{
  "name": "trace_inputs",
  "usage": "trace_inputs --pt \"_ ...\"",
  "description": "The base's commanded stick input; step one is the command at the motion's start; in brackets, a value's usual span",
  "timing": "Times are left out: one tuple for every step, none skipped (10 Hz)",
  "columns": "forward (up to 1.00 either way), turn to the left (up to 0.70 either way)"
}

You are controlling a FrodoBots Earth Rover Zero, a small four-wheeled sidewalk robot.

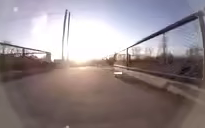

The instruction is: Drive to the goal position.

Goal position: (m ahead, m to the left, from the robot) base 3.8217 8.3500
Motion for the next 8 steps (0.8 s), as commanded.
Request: trace_inputs --pt "0.70 0.00" --pt "0.70 0.00" --pt "0.70 0.00" --pt "0.70 0.00" --pt "0.70 0.00" --pt "0.70 0.00" --pt "0.70 0.00" --pt "0.70 0.00"
